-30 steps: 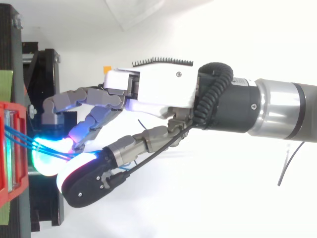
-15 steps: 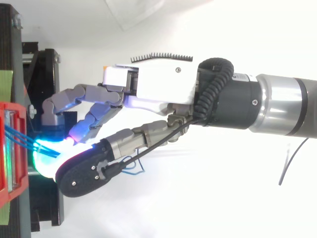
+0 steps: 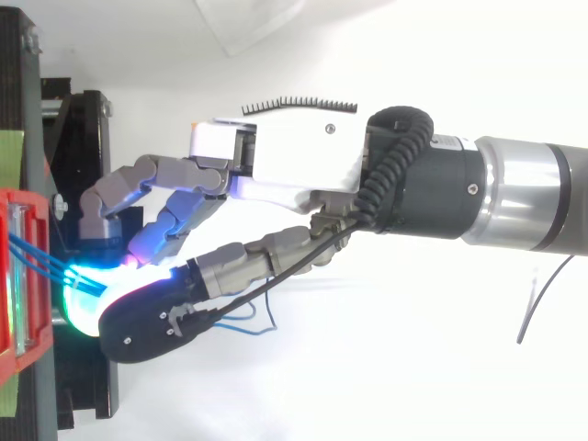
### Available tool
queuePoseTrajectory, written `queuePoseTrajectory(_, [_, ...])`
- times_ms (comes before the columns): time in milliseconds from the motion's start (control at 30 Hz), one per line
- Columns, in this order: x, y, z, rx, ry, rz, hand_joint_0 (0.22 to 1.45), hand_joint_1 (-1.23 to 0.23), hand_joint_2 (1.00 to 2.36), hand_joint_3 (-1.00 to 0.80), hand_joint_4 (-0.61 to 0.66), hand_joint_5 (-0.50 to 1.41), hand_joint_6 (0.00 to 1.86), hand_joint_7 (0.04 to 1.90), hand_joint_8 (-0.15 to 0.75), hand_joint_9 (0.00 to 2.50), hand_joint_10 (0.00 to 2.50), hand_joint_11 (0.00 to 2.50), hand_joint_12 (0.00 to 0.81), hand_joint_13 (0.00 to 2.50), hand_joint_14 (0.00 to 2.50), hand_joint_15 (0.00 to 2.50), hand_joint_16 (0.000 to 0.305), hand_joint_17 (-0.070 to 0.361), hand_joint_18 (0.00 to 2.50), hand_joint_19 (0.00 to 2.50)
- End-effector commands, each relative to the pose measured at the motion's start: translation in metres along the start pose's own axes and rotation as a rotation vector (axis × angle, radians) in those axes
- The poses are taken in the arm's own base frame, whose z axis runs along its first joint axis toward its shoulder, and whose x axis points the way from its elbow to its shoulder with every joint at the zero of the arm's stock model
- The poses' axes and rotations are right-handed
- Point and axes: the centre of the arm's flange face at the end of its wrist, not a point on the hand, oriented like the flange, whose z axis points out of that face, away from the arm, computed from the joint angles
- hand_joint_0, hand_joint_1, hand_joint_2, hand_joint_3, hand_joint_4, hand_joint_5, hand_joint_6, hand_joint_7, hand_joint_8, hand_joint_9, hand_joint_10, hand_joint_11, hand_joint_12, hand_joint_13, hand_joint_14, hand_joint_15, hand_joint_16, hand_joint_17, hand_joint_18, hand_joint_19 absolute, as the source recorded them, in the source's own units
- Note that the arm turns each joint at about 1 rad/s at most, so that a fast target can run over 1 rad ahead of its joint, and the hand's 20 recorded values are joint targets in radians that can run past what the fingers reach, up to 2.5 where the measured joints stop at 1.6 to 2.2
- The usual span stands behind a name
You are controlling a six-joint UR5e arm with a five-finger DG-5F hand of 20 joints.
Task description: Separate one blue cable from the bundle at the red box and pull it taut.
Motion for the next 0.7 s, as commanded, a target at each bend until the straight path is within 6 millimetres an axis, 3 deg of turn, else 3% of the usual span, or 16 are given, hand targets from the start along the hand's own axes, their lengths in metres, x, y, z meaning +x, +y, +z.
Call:
queuePoseTrajectory(0, [-0.0008,0.0006,0.0006,-0.002,-0.001,0.000,0.62,-0.65,1.02,-0.20,0.13,-0.21,0.84,0.99,0.294,0.89,0.02,0.90,0.364,0.88,0.02,0.58,0.041,0.092,0.67,0.61])
queuePoseTrajectory(300, [-0.0023,0.0066,0.0027,-0.013,-0.004,0.002,0.65,-0.74,1.01,-0.27,0.11,-0.21,0.86,0.95,0.285,0.91,0.02,0.98,0.363,0.90,0.02,0.59,0.040,0.091,0.70,0.60])
queuePoseTrajectory(667, [-0.0047,0.0073,0.0033,-0.009,-0.007,0.002,0.68,-0.79,1.00,-0.50,0.12,-0.21,0.89,0.97,0.292,0.95,0.02,1.04,0.362,0.94,0.02,0.60,0.039,0.088,0.72,0.58])
